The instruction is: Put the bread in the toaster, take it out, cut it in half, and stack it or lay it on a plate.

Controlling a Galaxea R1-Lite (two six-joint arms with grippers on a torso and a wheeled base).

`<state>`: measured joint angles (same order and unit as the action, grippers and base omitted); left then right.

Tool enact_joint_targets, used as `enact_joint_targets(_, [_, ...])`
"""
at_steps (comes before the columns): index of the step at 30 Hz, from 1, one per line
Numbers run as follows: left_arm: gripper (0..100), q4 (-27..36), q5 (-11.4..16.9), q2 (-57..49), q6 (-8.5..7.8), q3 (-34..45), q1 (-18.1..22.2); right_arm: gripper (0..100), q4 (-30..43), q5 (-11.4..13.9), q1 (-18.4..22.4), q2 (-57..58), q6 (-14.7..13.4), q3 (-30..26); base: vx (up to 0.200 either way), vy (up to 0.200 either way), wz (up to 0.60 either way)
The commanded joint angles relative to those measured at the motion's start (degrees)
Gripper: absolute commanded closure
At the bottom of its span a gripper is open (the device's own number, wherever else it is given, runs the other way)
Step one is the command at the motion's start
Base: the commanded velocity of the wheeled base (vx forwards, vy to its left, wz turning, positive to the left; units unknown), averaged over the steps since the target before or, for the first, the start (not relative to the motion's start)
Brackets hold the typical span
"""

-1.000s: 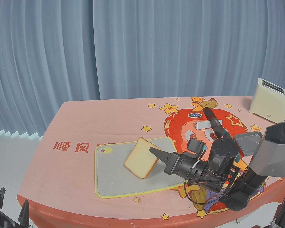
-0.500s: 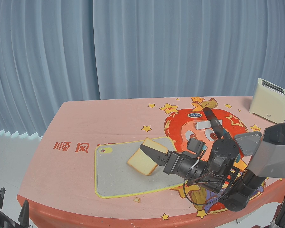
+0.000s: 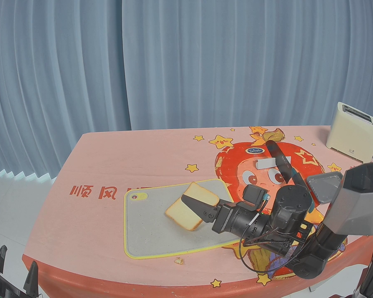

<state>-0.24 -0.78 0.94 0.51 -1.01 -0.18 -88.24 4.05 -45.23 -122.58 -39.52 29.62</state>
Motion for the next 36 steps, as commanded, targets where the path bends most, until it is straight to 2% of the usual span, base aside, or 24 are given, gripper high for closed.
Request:
enact_joint_targets(1, [0,-0.02,-0.01,0.03,0.02,1.01,0.01,0,-0.01,0.0,-0.12,-0.12,0.59,-0.27,0.0,0.0,0.0])
enact_joint_targets(7, [0,-0.02,-0.01,0.03,0.02,1.01,0.01,0,-0.09,-0.09,-0.12,-1.0,1.9,-0.27,0.0,0.0,0.0])
enact_joint_targets(10, [0,-0.02,-0.01,0.03,0.02,1.01,0.01,0,-0.09,-0.53,-0.12,-0.73,3.84,-1.32,0.0,0.0,0.0])
enact_joint_targets(12, [0,-0.02,-0.1,0.03,0.02,1.01,0.01,0,-0.09,-0.71,0.05,-0.38,4.19,-2.2,0.0,0.0,0.0])
enact_joint_targets(21, [0,-0.02,-0.01,0.03,0.02,1.01,0.01,0,0.87,-0.09,1.02,-0.12,6.65,-2.11,0.0,0.0,0.0])
enact_joint_targets(23, [0,-0.02,-0.1,0.03,0.02,1.01,0.01,0,1.93,0.08,1.02,0.5,8.5,-1.76,0.0,0.0,0.0])
enact_joint_targets(26, [0,-0.02,-0.01,0.03,0.02,1.01,0.01,0,6.59,0.17,0.67,1.64,9.81,0.0,0.0,0.0,0.0])
enact_joint_targets(31, [0,-0.02,-0.1,0.03,0.02,1.01,0.01,0,16.78,0.08,-0.04,4.45,10.25,5.18,0.0,0.0,0.0])
enact_joint_targets(36, [0,-0.02,-0.01,0.03,0.02,1.01,0.01,0,26.45,0.08,-0.39,6.82,12.54,8.96,0.0,0.0,0.0])
